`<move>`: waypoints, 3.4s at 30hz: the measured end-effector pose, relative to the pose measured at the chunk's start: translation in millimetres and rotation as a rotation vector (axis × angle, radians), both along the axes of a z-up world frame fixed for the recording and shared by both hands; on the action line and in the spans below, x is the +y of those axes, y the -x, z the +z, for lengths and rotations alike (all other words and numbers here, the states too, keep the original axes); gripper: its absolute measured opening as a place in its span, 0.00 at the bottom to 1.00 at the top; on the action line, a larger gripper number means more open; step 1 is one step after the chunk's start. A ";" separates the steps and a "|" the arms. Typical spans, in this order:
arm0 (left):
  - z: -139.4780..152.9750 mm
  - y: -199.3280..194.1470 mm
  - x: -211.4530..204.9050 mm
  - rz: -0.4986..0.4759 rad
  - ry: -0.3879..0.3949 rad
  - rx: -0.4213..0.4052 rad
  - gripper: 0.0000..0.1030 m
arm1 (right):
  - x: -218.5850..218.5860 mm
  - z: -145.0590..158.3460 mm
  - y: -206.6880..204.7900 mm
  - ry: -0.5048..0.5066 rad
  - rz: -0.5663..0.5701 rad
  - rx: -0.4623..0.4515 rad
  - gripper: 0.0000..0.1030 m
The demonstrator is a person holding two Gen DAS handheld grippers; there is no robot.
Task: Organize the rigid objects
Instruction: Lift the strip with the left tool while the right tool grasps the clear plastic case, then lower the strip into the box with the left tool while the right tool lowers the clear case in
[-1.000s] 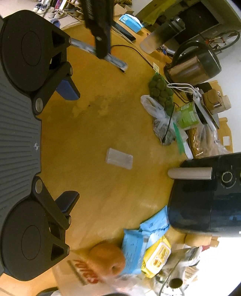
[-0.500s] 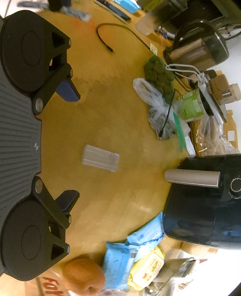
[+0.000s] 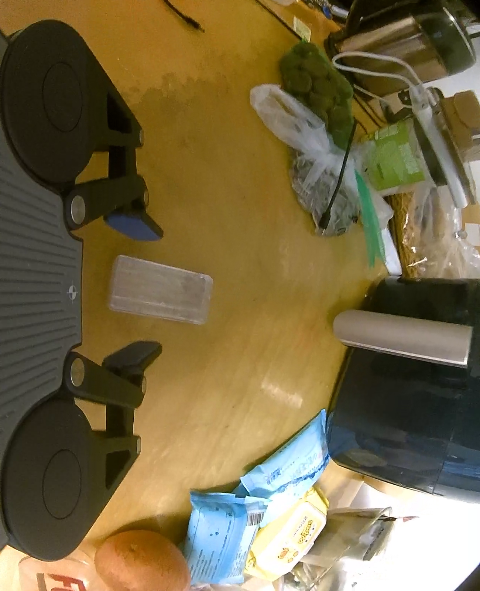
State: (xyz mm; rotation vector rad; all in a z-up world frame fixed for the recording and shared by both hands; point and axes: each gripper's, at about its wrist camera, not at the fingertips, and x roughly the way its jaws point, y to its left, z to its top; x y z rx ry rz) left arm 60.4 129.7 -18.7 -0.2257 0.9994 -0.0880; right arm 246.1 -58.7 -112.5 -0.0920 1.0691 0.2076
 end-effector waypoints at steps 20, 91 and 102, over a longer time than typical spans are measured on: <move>16.4 9.9 -18.0 0.046 -0.006 -0.020 0.15 | -28.1 26.0 4.7 -0.105 0.053 0.017 0.34; 19.1 77.3 -121.0 0.037 -0.118 0.083 0.40 | -165.3 111.7 233.5 -0.411 0.133 0.029 0.34; 20.9 90.8 -124.0 0.069 -0.146 0.082 0.40 | -144.1 119.2 244.0 -0.421 0.253 0.013 0.34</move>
